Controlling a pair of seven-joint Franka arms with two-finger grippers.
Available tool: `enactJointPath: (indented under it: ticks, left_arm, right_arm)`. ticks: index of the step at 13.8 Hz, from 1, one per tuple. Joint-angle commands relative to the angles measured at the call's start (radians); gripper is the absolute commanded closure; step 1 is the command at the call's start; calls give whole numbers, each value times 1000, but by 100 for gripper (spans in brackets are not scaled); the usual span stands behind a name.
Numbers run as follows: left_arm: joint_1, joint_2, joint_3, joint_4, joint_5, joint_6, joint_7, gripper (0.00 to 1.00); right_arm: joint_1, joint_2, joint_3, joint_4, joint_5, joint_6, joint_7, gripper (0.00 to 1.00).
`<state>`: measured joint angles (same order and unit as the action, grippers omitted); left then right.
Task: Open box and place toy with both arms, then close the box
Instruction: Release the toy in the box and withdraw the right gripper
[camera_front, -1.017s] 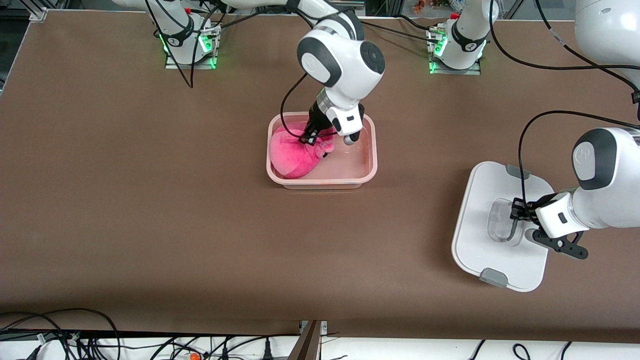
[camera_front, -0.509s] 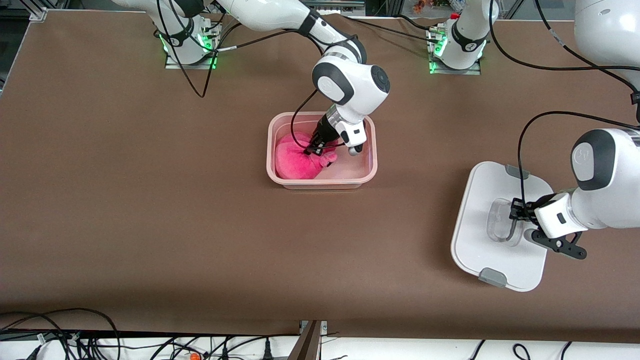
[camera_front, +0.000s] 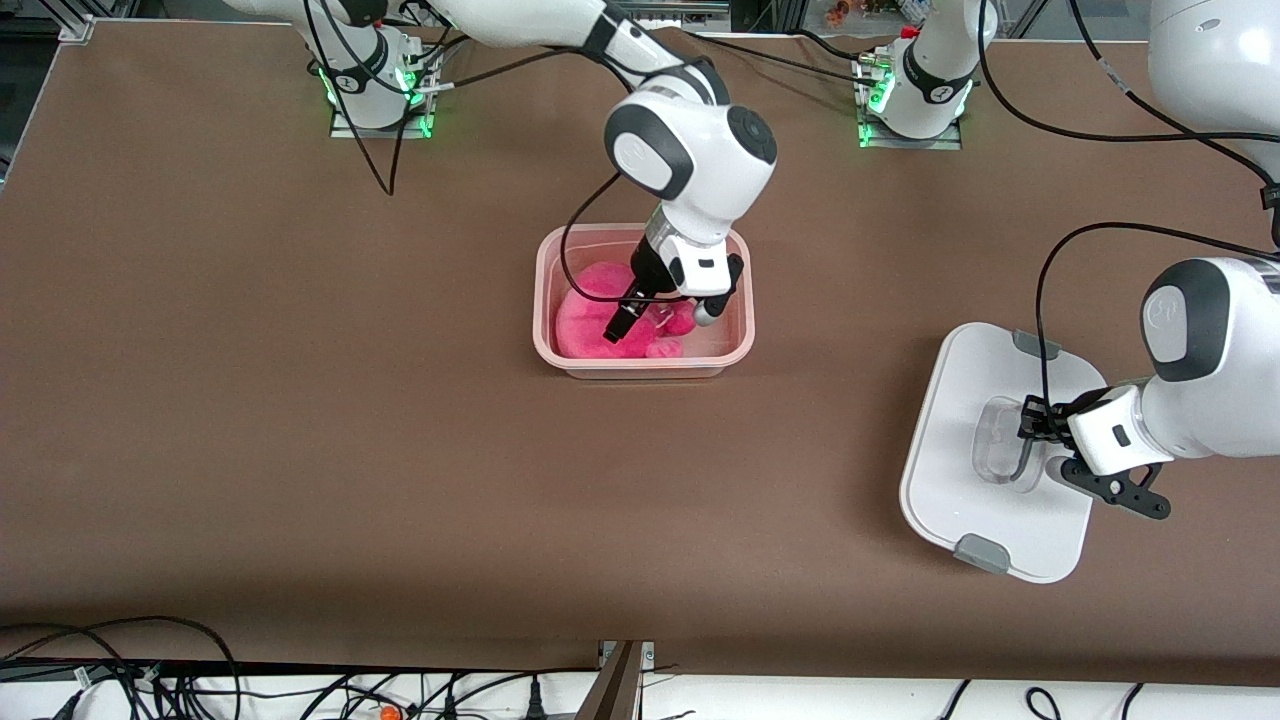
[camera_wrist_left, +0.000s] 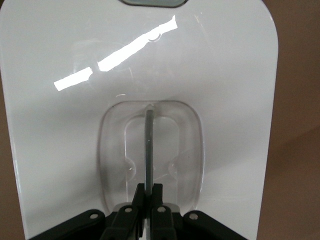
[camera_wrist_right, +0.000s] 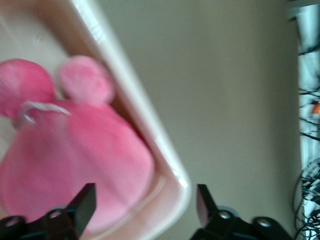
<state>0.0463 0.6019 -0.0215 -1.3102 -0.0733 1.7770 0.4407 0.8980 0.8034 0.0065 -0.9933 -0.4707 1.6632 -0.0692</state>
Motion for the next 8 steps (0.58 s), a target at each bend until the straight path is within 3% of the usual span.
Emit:
enactJointPath:
  ticks: [1, 5, 8]
  left_arm:
    - [-5, -1, -8, 5, 17, 4, 56, 100]
    - [-86, -2, -9, 5, 17, 4, 99, 100]
    - [-153, -10, -9, 8, 18, 2, 116, 100]
  right_arm:
    - [-65, -154, -5, -30, 110, -32, 23, 0]
    - [-190, -323, -46, -92, 266, -91, 28, 0]
    - [-235, -504, -184, -259, 478, -89, 29, 0]
